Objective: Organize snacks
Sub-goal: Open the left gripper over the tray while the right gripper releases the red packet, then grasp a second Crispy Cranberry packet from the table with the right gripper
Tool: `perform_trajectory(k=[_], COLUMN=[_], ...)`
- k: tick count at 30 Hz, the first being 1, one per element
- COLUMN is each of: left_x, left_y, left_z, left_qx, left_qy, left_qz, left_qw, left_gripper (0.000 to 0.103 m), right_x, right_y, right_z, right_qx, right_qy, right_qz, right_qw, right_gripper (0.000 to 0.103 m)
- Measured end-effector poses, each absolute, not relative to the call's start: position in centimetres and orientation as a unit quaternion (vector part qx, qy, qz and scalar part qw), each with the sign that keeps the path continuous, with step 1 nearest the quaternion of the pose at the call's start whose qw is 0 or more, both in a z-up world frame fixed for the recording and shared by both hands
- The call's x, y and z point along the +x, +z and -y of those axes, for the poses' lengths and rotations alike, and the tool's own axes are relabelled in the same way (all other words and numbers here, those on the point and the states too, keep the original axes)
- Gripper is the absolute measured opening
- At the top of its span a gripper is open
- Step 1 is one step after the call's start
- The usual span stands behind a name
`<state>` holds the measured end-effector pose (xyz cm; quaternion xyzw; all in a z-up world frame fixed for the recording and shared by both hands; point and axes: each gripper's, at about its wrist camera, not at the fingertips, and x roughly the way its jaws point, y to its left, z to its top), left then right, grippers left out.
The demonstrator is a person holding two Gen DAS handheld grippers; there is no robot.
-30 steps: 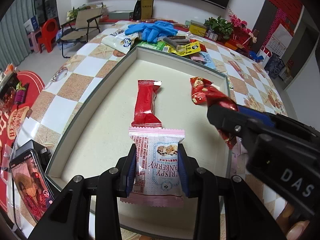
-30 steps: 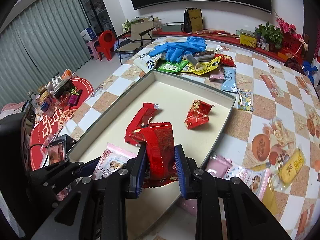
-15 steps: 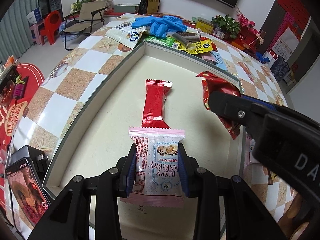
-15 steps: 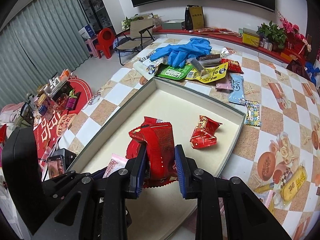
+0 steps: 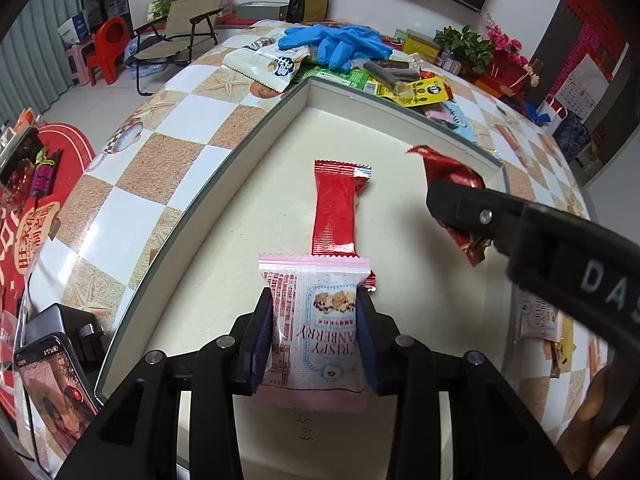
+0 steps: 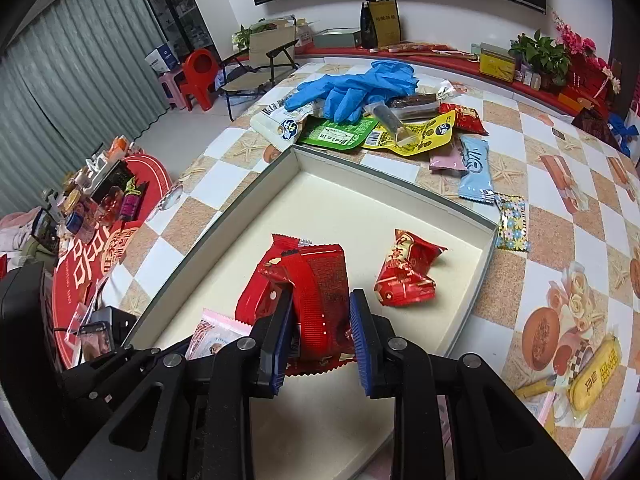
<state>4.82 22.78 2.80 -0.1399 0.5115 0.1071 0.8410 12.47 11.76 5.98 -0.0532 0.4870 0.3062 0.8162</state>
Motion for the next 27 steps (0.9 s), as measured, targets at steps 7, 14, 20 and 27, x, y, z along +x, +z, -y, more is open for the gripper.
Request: perform_trajectory(k=[7,14,20,27], left_x=[4.1,2.8,1.7,1.5], left_y=[3.8,5.2,7.1,6.0], left_z=[-23.1,-21.0,-15.3,-9.3], left_qx=[-0.151,-0.143,-0.125,-0.107], left_qy=[0.107,0.081,0.005,-0.045], left_qz=[-0.49,-0.475,-0.459,-0.48], left_qw=[0.852,0.865,0.88,0.869], left_gripper=[0.068,0.068,0.068,0.068], right_x=[12.9,12.4,9.7,7.3], right_y=[7.1,8.5,8.5,4.9], right_z=[-11.2,-8.0,0.9,8.1], right_qx=[-0.035,-0.003,0.025,0.014], right_qy=[0.303,0.299,0.246,0.201], right_qz=[-0.469,-0.451,-0.423,-0.44], right_qw=[0.829,0.841,0.872,0.875], right_gripper=[0.085,0.085,0.085,0.085])
